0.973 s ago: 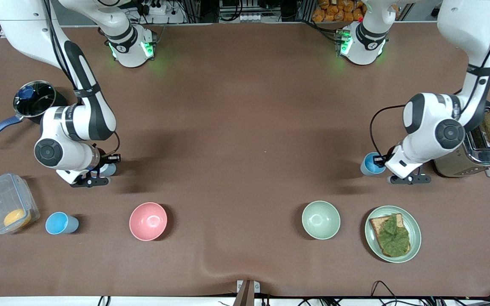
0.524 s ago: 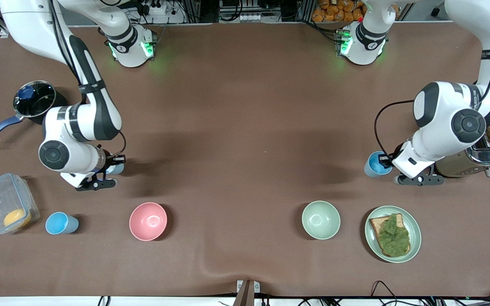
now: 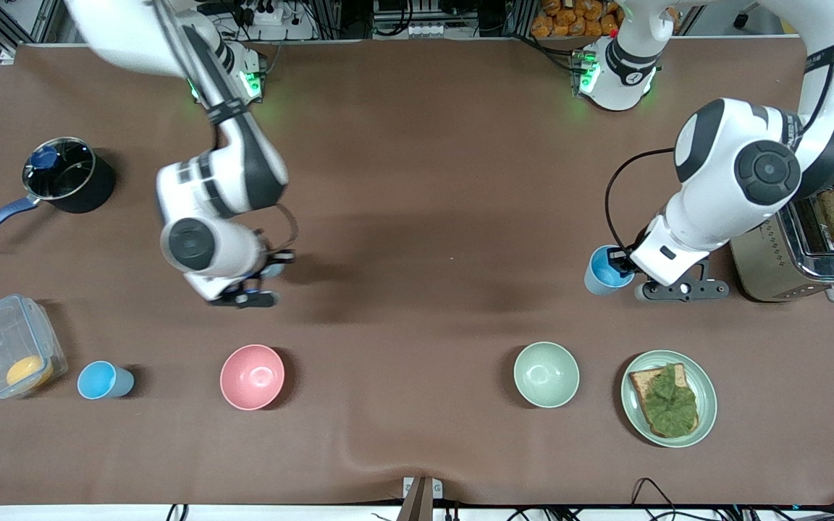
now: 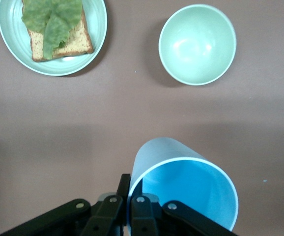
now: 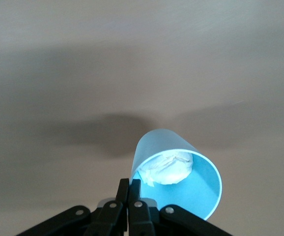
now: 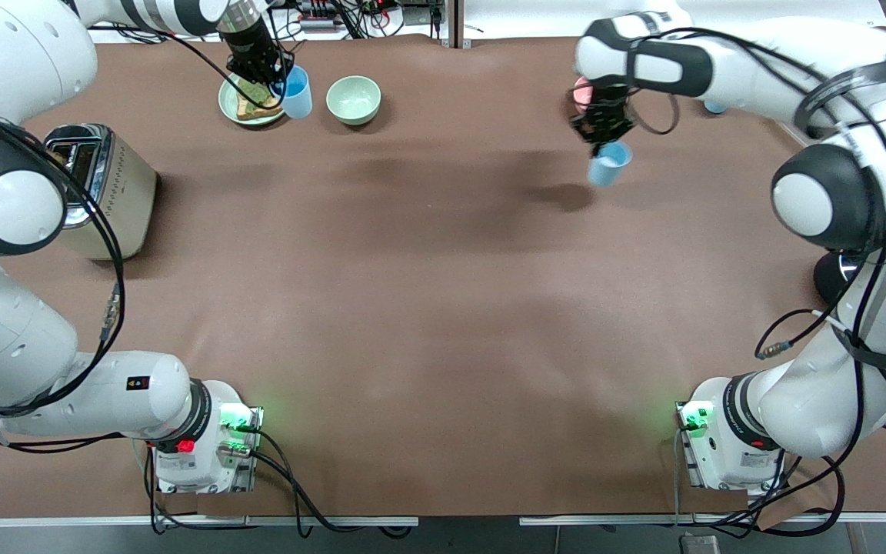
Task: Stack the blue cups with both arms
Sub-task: 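Carry both held cups toward the middle of the table, then set the right gripper's cup down and open the right gripper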
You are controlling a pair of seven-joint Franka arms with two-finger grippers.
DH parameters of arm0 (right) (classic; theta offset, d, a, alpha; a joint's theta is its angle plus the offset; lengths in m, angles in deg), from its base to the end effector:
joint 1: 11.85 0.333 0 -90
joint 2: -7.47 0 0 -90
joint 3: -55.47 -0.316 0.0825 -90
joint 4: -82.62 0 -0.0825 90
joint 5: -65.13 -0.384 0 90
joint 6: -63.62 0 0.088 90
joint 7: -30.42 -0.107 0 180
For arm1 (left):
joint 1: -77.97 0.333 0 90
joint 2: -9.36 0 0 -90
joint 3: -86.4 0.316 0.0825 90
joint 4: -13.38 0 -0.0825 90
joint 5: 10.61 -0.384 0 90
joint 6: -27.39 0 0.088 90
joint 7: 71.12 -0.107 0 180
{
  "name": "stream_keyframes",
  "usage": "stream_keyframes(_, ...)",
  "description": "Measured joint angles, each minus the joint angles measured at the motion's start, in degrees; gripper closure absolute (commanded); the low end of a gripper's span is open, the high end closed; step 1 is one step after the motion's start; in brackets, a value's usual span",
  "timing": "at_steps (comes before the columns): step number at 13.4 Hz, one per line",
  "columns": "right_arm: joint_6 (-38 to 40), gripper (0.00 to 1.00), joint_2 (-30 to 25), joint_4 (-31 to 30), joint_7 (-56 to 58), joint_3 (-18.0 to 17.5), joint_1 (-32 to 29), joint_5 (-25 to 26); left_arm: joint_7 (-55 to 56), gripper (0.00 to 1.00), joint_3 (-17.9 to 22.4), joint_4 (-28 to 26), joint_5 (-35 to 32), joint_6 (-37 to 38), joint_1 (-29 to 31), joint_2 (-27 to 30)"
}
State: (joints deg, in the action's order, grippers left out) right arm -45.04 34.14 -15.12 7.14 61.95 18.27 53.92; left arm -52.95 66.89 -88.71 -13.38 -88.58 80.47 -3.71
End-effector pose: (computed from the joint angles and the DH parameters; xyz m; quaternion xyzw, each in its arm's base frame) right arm 0.5738 0.2734 0.3046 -0.9883 0.0379 0.1477 0.0031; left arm 0.6000 -0.1672 0.4353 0.9998 0.0044 0.0084 0.0193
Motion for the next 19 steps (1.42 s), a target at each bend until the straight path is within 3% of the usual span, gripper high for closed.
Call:
stream_keyframes(2,-0.42,1.0,2.99,3.7,-6.53,-0.01,3.85,-1.75,0.88,1.0,-1.04,0.93,0.0,1.21,0.03,0.76)
stream_keyframes(5,-2.45,1.0,7.47,9.09,-14.74,-0.04,7.9,-2.4,1.84,1.0,-1.66,5.24,0.0,9.64,0.02,3.29)
stream_keyframes(8,-7.7,1.0,9.88,10.55,-18.62,-0.03,10.47,-4.11,3.4,1.0,-2.62,8.78,1.07,15.13,0.02,4.6)
stream_keyframes(9,-8.94,0.79,10.37,10.61,-19.61,-0.03,11.02,-5.03,4.7,1.0,-3.07,9.16,1.11,16.25,0.0,4.6)
stream_keyframes(10,-9.56,0.29,10.7,10.74,-20.21,-0.01,11.42,-5.65,5.97,1.0,-3.46,9.2,1.14,17.08,0.0,4.57)
stream_keyframes(11,-9.71,0.0,10.89,10.95,-20.53,-0.01,11.66,-5.73,7.32,1.0,-3.7,9.2,1.16,17.43,-0.02,4.47)
stream_keyframes(16,-8.62,0.0,10.86,13.95,-20.62,0.83,11.56,-5.73,18.52,1.0,-5.65,9.9,1.55,17.31,-2.82,1.71)
stream_keyframes(19,0.12,0.0,10.0,18.88,-20.61,2.01,8.5,-5.72,28.28,1.0,-6.08,13.33,1.56,17.23,-8.42,-1.56)
